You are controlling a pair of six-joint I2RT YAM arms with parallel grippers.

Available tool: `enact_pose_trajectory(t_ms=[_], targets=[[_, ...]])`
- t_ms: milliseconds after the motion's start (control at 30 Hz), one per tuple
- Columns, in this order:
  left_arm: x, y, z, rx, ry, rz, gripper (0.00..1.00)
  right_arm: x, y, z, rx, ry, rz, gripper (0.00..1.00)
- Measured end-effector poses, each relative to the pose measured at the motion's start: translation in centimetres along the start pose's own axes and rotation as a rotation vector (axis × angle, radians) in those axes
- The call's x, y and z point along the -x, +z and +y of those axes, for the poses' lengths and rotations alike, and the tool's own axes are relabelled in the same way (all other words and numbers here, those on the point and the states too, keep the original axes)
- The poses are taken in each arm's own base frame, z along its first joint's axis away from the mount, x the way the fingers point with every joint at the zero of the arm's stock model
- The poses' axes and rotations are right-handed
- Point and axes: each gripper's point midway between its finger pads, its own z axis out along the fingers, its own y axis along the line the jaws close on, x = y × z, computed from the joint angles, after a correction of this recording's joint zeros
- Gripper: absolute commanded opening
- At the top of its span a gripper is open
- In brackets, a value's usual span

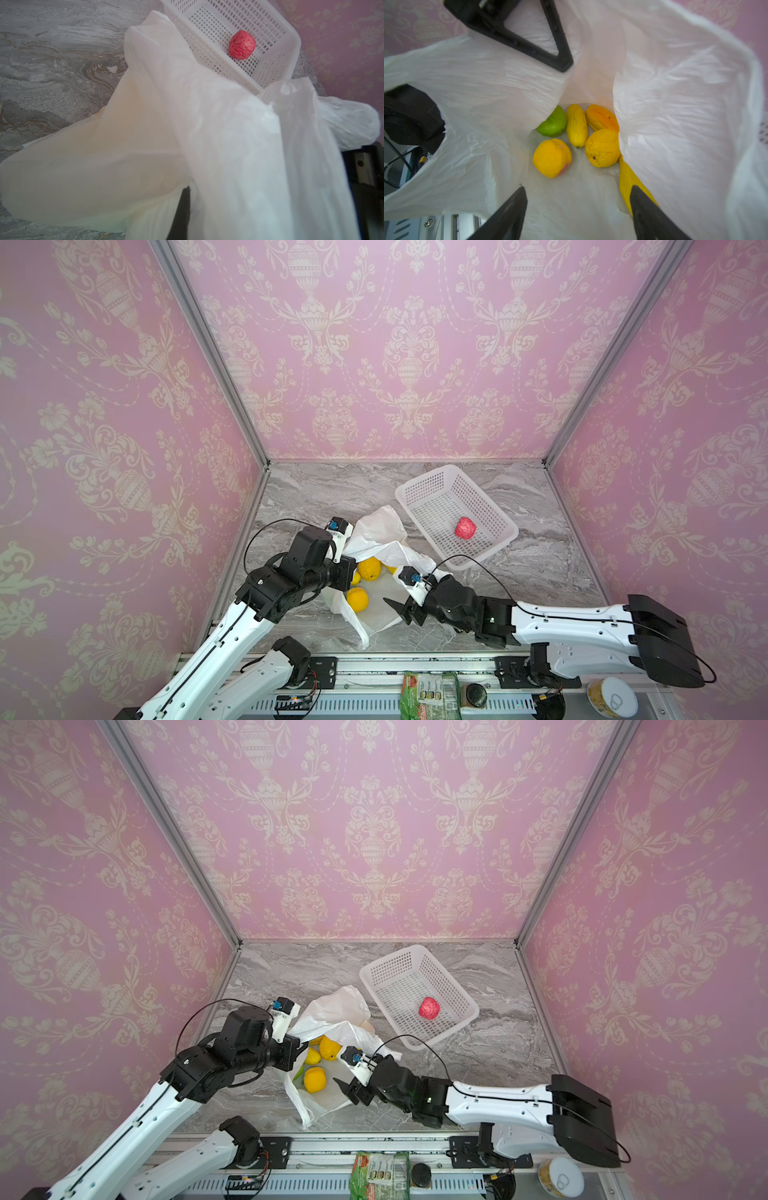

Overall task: Untie the knot of the plastic bag and take out the fruit
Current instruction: 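Reach the right gripper into the bag and close on a yellow mango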

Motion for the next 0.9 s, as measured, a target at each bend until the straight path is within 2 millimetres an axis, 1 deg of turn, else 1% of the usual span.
enact_pose_trajectory(t_ms=[100,200,267,333,467,633,767,833,900], targets=[[0.0,0.0,0.0,0.000,0.000,0.000,0.00,-2.2,2.7,1.2,0.005,0.036,0.067,0.77],[0.0,0.0,0.0,0.000,0.000,0.000,0.00,-3.6,5.1,1.8,-0.005,0.070,0.109,0.78],[0.0,0.0,0.0,0.000,0.000,0.000,0.00,-3.8,6.4,2.1,-0.015,0.086,0.119,0.84],[0.0,0.0,0.0,0.000,0.001,0.000,0.00,-3.6,7.6,2.1,-0.035,0.107,0.118,0.90],[0.0,0.0,0.0,0.000,0.001,0.000,0.00,-3.3,9.4,1.8,-0.082,0.135,0.105,1.00],[0.0,0.0,0.0,0.002,0.000,-0.002,0.00,-3.7,11.8,1.9,-0.123,0.142,0.124,1.00],[0.1,0.0,0.2,0.012,0.000,-0.005,0.00,-4.9,13.5,2.2,-0.132,0.141,0.158,0.99],[0.1,0.0,0.2,0.012,0.000,-0.005,0.00,-5.5,14.0,2.3,-0.133,0.147,0.172,0.95],[0.1,0.0,0.2,0.012,0.000,-0.005,0.00,-5.8,14.2,2.4,-0.135,0.151,0.179,0.88]])
